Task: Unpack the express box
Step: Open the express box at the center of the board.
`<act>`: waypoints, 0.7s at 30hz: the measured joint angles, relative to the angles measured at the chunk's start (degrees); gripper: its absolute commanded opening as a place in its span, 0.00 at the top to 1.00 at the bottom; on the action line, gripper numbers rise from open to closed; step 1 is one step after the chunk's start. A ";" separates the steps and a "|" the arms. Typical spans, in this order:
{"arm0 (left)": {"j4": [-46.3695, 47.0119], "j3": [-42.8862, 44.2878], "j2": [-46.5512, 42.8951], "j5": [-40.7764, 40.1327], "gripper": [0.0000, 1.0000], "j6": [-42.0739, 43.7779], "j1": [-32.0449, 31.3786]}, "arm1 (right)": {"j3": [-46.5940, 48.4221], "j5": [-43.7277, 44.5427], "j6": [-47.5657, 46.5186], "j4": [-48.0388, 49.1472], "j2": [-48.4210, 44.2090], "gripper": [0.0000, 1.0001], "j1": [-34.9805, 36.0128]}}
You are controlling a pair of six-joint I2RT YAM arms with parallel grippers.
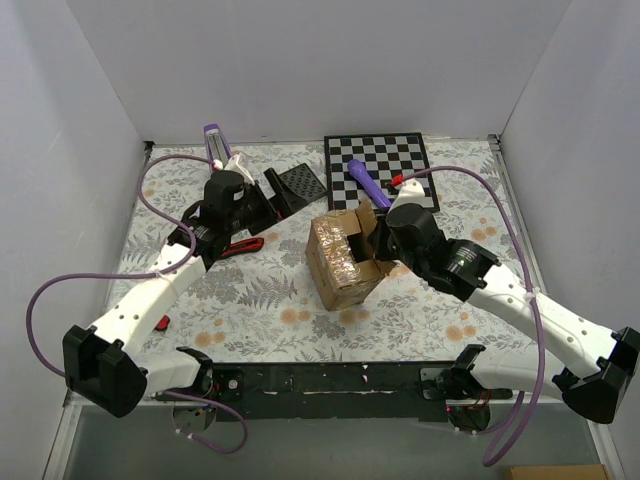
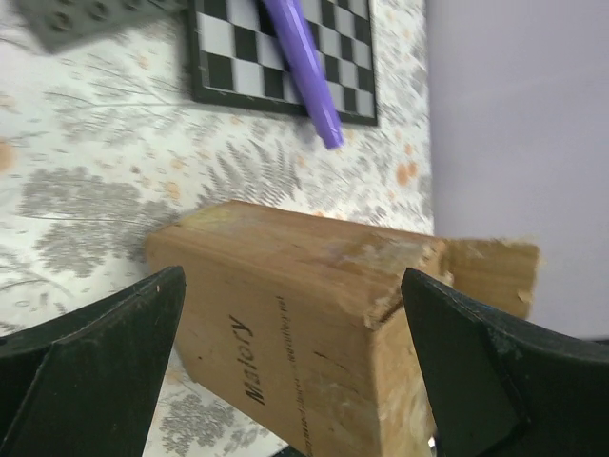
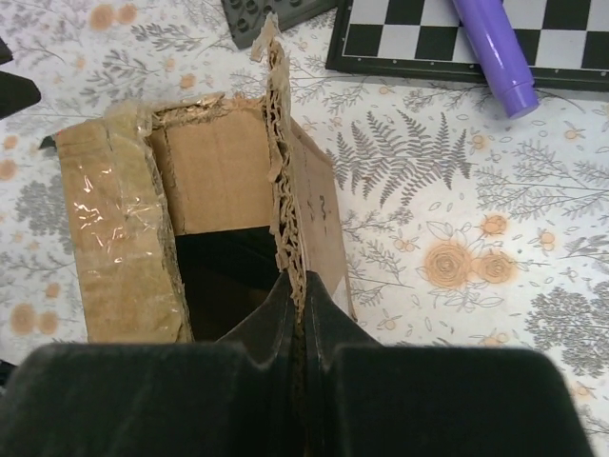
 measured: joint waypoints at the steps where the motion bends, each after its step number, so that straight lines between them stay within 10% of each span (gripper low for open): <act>1: -1.16 0.50 -0.31 -2.29 0.02 0.07 -0.37 | -0.87 -0.28 1.25 1.01 -0.66 0.99 0.00; 8: -7.58 0.07 -3.93 -14.05 0.02 -0.68 -0.09 | -2.47 -0.24 9.16 4.22 -0.59 0.99 0.00; 21: -13.73 13.14 0.59 -6.45 0.02 5.84 -2.12 | 5.53 1.75 13.68 1.95 9.09 0.99 0.00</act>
